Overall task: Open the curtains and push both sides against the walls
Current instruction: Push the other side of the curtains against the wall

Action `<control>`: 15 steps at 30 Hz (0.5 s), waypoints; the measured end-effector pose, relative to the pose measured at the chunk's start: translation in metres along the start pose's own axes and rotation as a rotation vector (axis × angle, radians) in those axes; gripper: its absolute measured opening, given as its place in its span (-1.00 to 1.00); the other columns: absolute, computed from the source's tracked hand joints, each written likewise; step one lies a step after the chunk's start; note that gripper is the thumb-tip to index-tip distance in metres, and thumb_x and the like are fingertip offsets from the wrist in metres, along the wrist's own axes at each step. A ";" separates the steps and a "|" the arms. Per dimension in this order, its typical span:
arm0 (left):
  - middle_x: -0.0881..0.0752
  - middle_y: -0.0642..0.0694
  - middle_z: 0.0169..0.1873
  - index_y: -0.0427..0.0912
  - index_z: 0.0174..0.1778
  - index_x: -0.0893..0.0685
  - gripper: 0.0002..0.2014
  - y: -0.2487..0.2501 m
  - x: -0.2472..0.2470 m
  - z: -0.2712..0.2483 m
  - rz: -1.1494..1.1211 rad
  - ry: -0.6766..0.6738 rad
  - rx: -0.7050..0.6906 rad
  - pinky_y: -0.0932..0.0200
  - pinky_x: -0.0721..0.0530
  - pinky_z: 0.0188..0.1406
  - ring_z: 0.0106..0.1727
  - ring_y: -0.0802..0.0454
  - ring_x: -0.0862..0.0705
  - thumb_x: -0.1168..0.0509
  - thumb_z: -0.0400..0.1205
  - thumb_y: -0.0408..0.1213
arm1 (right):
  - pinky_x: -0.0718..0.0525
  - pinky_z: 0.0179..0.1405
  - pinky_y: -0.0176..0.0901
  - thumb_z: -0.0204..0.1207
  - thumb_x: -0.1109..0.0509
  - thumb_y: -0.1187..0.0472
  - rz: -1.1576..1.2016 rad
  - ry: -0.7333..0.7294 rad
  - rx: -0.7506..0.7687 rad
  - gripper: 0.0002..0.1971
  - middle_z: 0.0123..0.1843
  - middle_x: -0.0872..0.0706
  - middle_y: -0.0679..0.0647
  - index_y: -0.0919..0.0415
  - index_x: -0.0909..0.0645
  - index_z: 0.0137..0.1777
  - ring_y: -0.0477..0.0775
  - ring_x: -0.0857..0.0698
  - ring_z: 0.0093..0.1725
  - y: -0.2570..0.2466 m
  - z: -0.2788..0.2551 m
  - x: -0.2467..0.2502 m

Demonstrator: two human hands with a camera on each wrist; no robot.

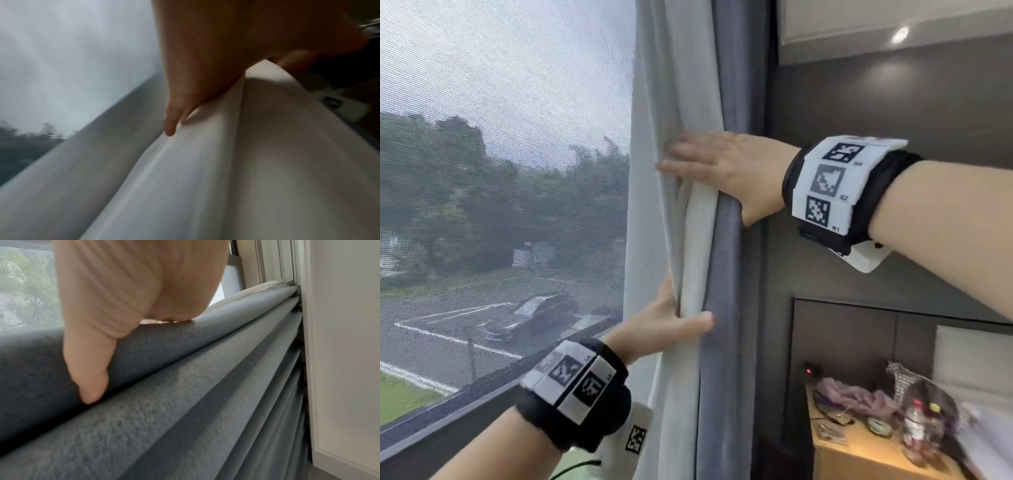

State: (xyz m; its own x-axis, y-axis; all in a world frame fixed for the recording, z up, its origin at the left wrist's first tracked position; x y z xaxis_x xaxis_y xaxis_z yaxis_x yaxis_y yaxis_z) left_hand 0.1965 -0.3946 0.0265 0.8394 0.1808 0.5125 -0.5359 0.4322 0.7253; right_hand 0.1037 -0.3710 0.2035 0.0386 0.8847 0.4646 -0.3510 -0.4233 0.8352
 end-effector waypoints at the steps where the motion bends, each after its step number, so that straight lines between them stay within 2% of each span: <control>1: -0.23 0.34 0.46 0.01 0.61 0.14 0.22 0.005 -0.009 0.003 0.033 0.005 -0.024 0.50 -0.26 0.38 0.51 0.45 -0.23 -0.35 0.12 0.32 | -0.01 0.63 0.07 0.09 -0.52 0.20 0.005 0.021 0.013 0.22 0.70 0.07 0.18 -0.03 0.25 0.64 0.14 0.06 0.68 -0.002 -0.001 0.003; 2: -0.04 0.29 0.56 0.02 0.61 0.24 0.30 0.010 -0.017 0.005 0.059 0.012 -0.048 0.30 -0.13 0.54 0.61 0.32 -0.03 -0.39 0.09 0.36 | -0.02 0.63 0.12 0.10 -0.49 0.24 -0.003 0.043 0.027 0.21 0.70 0.15 0.17 -0.03 0.26 0.64 0.15 0.13 0.68 -0.005 -0.001 0.007; 3: 0.12 0.25 0.61 0.04 0.61 0.30 0.36 0.014 -0.023 0.006 0.078 0.017 -0.063 0.14 -0.03 0.62 0.63 0.28 0.13 -0.42 0.07 0.38 | 0.02 0.64 0.15 0.11 -0.45 0.28 -0.017 0.065 0.039 0.19 0.70 0.20 0.16 -0.04 0.26 0.64 0.16 0.18 0.67 -0.008 0.000 0.011; 4: 0.21 0.22 0.63 0.06 0.60 0.33 0.38 0.017 -0.029 0.007 0.092 0.019 -0.069 0.03 0.02 0.65 0.64 0.26 0.20 -0.44 0.06 0.39 | 0.10 0.63 0.15 0.11 -0.42 0.32 -0.039 0.077 0.050 0.17 0.70 0.23 0.15 -0.05 0.25 0.64 0.16 0.22 0.67 -0.011 0.001 0.013; 6: 0.20 0.17 0.64 0.11 0.60 0.30 0.35 0.021 -0.038 0.010 0.113 0.017 -0.096 -0.09 0.01 0.67 0.65 0.20 0.23 -0.45 0.08 0.38 | 0.27 0.56 0.11 0.14 -0.40 0.32 -0.115 0.038 0.068 0.11 0.71 0.22 0.10 -0.08 0.14 0.65 0.16 0.28 0.66 -0.018 0.002 0.014; 8: 0.16 0.14 0.65 0.12 0.61 0.25 0.32 0.026 -0.042 0.012 0.115 0.004 -0.131 -0.14 -0.03 0.67 0.66 0.17 0.21 -0.44 0.10 0.39 | 0.32 0.55 0.16 0.18 -0.41 0.24 -0.188 -0.052 0.076 -0.03 0.71 0.13 0.04 -0.10 -0.08 0.62 0.14 0.32 0.65 -0.023 0.005 0.011; 10: 0.14 0.12 0.65 0.12 0.61 0.23 0.30 0.028 -0.046 0.011 0.117 -0.031 -0.145 -0.14 -0.04 0.66 0.67 0.16 0.18 -0.43 0.11 0.41 | 0.33 0.56 0.21 0.23 -0.39 0.18 -0.204 -0.131 0.058 -0.18 0.70 -0.05 -0.01 -0.11 -0.28 0.56 0.08 0.29 0.66 -0.023 0.007 0.008; 13: 0.05 0.19 0.62 0.19 0.60 0.18 0.18 0.031 -0.049 0.005 0.127 -0.086 -0.190 -0.10 -0.06 0.66 0.66 0.19 0.11 -0.41 0.19 0.34 | 0.29 0.58 0.19 0.30 -0.38 0.08 -0.200 -0.206 0.021 -0.35 0.56 -0.39 -0.08 -0.08 -0.43 0.47 -0.01 0.10 0.68 -0.018 0.005 0.004; 15: 0.11 0.24 0.62 0.26 0.57 0.20 0.13 0.028 -0.050 0.000 0.150 -0.143 -0.188 0.03 0.00 0.65 0.65 0.23 0.17 -0.38 0.22 0.33 | 0.26 0.60 0.14 0.32 -0.40 0.03 -0.191 -0.233 -0.010 -0.41 0.46 -0.52 -0.05 -0.06 -0.50 0.41 -0.02 -0.04 0.66 -0.014 0.002 0.002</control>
State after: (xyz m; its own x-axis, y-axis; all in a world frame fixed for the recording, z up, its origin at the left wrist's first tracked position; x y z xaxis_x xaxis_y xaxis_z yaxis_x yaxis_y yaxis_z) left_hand 0.1394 -0.3912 0.0210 0.7231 0.1343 0.6776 -0.6160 0.5691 0.5446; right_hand 0.1102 -0.3639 0.1930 0.3179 0.8790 0.3553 -0.3255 -0.2508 0.9117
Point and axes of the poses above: each hand's wrist, its own z-axis towards the middle knuckle, its own x-axis out of the back of the hand, y = z × x, the point moved 7 cm from there along z, towards the middle knuckle
